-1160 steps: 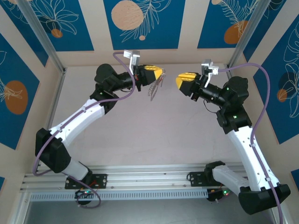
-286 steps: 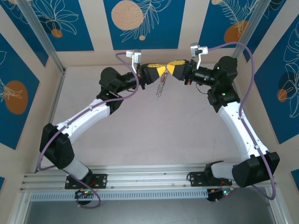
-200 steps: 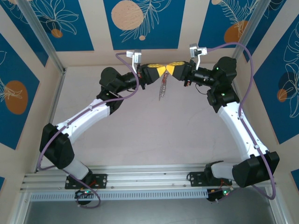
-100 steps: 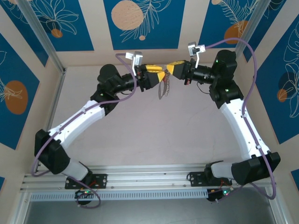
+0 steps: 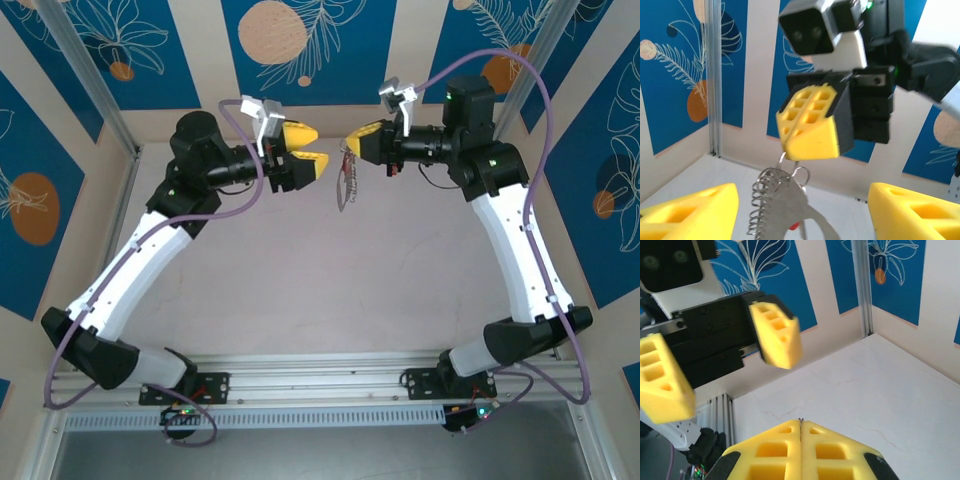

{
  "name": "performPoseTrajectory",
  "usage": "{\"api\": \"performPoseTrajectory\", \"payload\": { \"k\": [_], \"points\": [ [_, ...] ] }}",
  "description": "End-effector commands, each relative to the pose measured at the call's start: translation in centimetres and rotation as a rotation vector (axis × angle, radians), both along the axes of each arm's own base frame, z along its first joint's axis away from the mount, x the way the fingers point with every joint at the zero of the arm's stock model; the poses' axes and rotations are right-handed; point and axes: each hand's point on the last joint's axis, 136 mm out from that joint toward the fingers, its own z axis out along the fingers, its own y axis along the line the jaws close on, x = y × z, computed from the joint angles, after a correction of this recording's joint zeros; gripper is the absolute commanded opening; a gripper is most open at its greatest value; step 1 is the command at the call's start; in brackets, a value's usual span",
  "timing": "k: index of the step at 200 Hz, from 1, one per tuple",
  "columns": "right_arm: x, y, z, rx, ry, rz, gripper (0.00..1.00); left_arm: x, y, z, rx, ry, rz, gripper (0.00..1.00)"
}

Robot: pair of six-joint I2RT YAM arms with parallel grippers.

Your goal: Put the keys on the keyring

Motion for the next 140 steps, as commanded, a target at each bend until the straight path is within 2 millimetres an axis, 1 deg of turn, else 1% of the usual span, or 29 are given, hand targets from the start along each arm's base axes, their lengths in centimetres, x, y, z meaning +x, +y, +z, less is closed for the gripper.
{"api": "performPoseTrajectory", "payload": {
  "k": [1, 32, 69, 109, 140],
  "points": [
    [-1.1, 0.4, -1.7, -0.125, 0.0, 0.028, 0.0, -0.3, 0.0, -1.6, 0.095, -0.013, -0.067, 0.69],
    [-1.2, 1.6, -3.0, -0.234, 0.001, 0.043, 0.0, -0.6, 0.0, -2.5, 0.15, -0.019, -0.137, 0.68],
    [-1.0, 2.4, -4.2, -0.313, 0.012, 0.063, 0.0, -1.0, 0.1, -3.5, 0.191, -0.015, -0.202, 0.64],
    [-0.8, 2.5, -4.4, -0.328, 0.007, 0.071, 0.0, -0.3, 0.8, -4.5, 0.21, -0.006, -0.2, 0.61],
    [-0.8, 2.4, -4.3, -0.313, 0.015, 0.087, 0.0, 0.3, 1.5, -4.7, 0.203, 0.002, -0.202, 0.6]
  ]
}}
